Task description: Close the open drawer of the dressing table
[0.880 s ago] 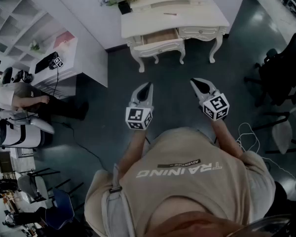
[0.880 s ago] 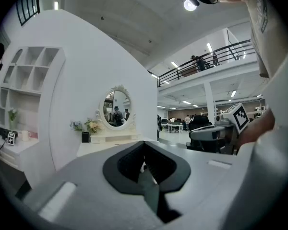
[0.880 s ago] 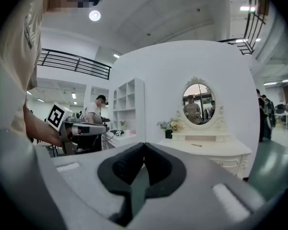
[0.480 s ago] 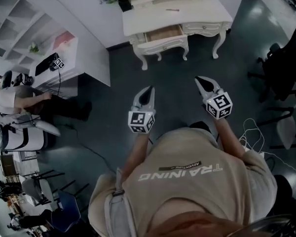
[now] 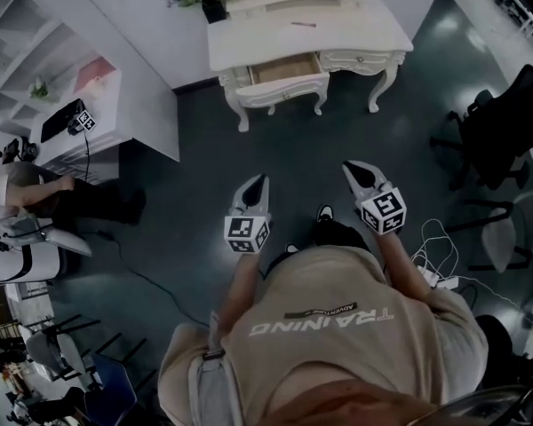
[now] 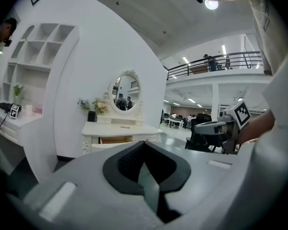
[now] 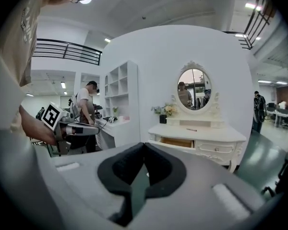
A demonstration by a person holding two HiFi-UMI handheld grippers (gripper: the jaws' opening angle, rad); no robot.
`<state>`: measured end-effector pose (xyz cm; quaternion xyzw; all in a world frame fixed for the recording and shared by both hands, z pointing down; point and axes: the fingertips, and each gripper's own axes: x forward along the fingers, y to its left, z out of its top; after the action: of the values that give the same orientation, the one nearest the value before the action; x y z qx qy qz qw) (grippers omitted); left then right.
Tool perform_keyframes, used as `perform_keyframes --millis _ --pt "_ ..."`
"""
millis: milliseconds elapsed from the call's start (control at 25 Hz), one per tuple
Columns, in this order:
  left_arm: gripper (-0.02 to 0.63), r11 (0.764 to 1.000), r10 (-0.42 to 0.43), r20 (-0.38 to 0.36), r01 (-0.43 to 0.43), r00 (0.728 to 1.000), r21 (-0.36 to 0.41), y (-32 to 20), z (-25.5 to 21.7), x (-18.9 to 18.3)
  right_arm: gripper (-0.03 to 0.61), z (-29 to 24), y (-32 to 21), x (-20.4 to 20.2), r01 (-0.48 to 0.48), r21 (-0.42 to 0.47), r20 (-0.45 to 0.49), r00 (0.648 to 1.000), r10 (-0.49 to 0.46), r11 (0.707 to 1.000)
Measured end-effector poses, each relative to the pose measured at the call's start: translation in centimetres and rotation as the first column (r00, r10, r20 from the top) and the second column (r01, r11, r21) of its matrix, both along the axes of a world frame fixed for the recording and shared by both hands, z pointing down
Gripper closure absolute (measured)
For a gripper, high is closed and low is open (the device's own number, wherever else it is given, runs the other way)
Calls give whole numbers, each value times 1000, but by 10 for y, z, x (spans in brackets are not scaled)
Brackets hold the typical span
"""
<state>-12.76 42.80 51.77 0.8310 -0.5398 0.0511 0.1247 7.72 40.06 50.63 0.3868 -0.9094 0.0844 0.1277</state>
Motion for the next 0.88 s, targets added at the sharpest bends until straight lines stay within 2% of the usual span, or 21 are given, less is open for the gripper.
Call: perform_keyframes --millis 160,320,480,680,880 --pt "607 1000 7 1 -7 1000 -1 -37 -5 20 574 7 -41 21 -30 -18 20 999 31 999" --pt "607 999 24 61 -22 998 -31 -72 -5 32 574 17 -78 35 -35 -42 58 998 38 998" --pt "607 1000 -3 88 5 996 -23 -117 -5 42 574 26 -121 49 -6 -50 89 996 10 999" --pt "607 999 -21 83 24 996 -24 -171 -3 70 574 32 -173 74 26 -45 99 995 -22 999" --pt "607 998 -43 101 46 994 -33 -217 -6 81 574 44 -223 83 63 -94 124 991 -52 994"
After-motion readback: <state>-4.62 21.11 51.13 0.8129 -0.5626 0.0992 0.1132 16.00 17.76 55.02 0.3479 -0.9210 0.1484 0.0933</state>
